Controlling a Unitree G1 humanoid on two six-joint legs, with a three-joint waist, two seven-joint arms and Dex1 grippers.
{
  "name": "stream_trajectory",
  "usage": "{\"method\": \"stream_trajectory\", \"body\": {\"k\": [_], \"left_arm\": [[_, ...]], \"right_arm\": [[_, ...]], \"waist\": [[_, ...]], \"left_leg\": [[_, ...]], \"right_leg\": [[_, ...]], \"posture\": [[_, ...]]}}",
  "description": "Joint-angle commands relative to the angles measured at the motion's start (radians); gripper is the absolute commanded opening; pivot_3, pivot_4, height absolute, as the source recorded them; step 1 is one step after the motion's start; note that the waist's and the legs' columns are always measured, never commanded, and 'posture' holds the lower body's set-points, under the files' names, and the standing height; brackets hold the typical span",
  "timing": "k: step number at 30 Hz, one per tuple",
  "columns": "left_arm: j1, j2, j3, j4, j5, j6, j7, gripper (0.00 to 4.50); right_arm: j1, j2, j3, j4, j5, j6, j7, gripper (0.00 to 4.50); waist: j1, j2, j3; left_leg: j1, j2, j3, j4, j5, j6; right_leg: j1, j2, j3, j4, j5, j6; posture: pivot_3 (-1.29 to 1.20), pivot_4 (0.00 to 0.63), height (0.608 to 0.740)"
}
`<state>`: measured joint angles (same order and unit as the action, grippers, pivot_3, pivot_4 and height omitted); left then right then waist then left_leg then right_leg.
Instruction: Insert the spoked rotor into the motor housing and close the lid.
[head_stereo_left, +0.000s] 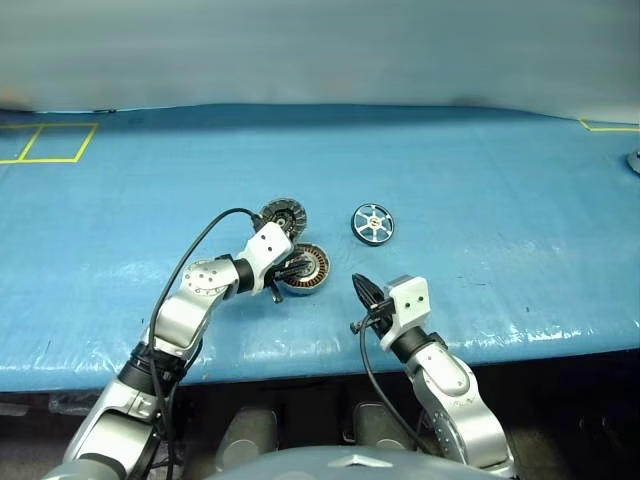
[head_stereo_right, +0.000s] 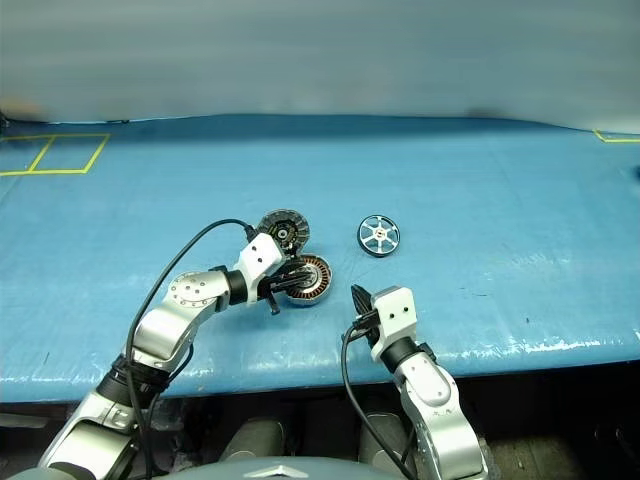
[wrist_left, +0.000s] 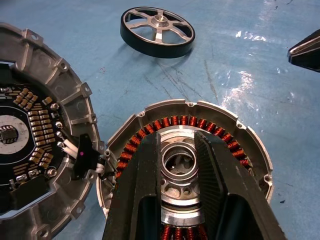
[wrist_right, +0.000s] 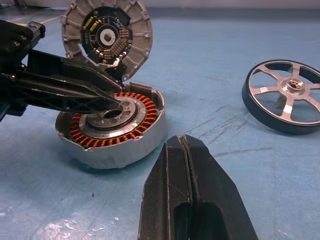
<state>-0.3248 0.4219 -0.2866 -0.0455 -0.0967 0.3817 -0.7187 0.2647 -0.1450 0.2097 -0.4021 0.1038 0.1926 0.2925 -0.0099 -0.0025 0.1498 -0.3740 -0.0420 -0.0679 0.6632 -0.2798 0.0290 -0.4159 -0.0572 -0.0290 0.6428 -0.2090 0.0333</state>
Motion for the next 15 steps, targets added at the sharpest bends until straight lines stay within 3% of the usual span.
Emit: {"method": "stream_trajectory", "body": {"k": [1, 15], "left_arm": [[0.003, -0.014, 0.017, 0.000, -0.002, -0.025, 0.007, 0.65], [-0.009, -0.044, 0.014, 0.026, 0.009, -0.014, 0.005, 0.65]], "right_arm": [[-0.001, 0.002, 0.009, -0.004, 0.003, -0.031, 0.006, 0.00], [-0.008, 0.006, 0.003, 0.002, -0.016, -0.027, -0.010, 0.00]], "waist": [[0.000, 0.000, 0.000], [0.000, 0.000, 0.000]], "left_leg": [[0.000, 0.000, 0.000, 0.000, 0.000, 0.000], [0.000, 0.000, 0.000, 0.001, 0.000, 0.000]], "right_leg": [[0.000, 0.000, 0.000, 0.000, 0.000, 0.000], [0.000, 0.000, 0.000, 0.000, 0.001, -0.001]], "posture": [[0.00, 0.150, 0.740], [0.00, 0.150, 0.740]]}}
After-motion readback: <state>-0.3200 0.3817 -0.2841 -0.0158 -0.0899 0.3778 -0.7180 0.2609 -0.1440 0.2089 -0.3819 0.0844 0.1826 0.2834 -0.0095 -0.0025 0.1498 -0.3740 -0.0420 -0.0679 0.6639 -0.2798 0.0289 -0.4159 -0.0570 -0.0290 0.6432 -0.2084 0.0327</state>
